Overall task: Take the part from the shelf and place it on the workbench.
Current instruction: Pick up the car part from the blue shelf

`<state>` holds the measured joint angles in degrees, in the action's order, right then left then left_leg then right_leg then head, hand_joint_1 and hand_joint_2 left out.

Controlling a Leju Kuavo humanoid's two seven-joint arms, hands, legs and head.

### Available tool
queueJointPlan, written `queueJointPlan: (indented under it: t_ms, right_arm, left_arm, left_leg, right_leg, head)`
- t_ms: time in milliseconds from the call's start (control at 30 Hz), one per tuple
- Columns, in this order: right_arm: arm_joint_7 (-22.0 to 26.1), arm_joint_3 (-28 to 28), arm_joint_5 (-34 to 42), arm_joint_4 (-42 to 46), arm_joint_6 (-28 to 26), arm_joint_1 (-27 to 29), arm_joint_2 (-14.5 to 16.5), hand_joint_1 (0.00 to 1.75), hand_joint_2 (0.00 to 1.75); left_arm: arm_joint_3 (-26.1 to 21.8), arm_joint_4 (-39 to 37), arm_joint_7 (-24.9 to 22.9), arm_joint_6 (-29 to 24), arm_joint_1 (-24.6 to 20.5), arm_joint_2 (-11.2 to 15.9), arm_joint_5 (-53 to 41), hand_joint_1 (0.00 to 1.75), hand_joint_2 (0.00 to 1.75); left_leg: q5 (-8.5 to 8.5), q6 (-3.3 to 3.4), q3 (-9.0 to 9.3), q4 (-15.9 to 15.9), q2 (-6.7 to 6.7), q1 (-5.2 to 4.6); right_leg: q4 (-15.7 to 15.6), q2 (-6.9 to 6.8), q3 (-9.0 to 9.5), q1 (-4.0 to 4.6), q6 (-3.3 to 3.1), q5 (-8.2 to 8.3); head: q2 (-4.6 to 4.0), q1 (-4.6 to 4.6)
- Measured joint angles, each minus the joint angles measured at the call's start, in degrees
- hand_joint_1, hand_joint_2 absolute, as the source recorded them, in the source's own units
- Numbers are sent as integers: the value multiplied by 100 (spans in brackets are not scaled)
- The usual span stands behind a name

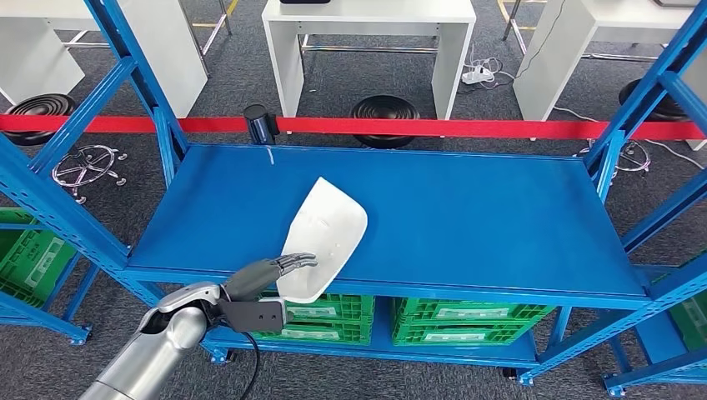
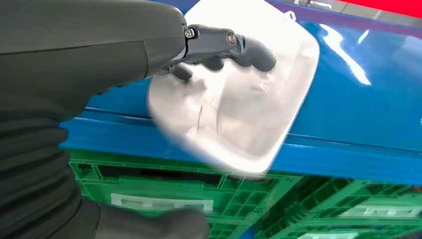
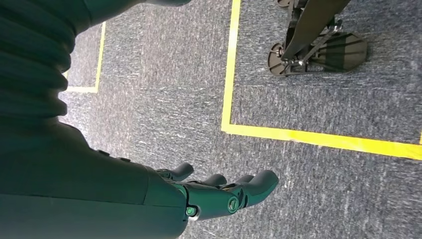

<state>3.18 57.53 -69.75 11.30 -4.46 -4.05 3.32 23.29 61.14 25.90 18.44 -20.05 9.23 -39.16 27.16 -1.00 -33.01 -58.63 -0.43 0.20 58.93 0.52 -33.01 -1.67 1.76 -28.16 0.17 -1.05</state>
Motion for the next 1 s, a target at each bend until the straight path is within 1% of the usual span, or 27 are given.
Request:
queueJointPlan:
  t_ms: [300, 467, 600, 767, 1000]
  right_arm:
    - [63, 4, -4, 0, -1, -9, 0, 0, 175]
    - [82, 6, -13, 0, -1, -10, 0, 0, 175]
    - [107, 10, -13, 0, 0, -10, 0, 0, 175]
    - [102, 13, -13, 0, 0, -10, 0, 0, 175]
    - [84, 27, -13, 0, 2, -9, 0, 0, 175]
  left_arm:
    - [162, -529, 170, -333, -333, -136, -93, 175, 175]
    - [212, -667, 225, -416, -490, -177, -56, 175, 175]
    - [241, -718, 239, -499, -532, -187, -37, 175, 175]
    - [259, -718, 252, -582, -561, -187, 16, 175, 175]
    - [267, -336, 137, -646, -583, -186, 111, 175, 175]
  left_leg:
    - [0, 0, 1, 0, -1, 0]
    - [0, 0, 6, 0, 1, 0]
    - [0, -1, 8, 0, 2, 0]
    - [0, -1, 8, 0, 1, 0]
    - [0, -1, 4, 0, 0, 0]
  right_leg:
    - [0, -2, 4, 0, 0, 0]
    - [0, -1, 7, 1, 0, 0]
    - [0, 0, 8, 2, 0, 1]
    - [0, 0, 8, 2, -1, 1]
    - [0, -1, 6, 1, 0, 0]
  head:
    - [0, 0]
    - [0, 0]
    - [0, 0]
    - [0, 0]
    - [0, 0]
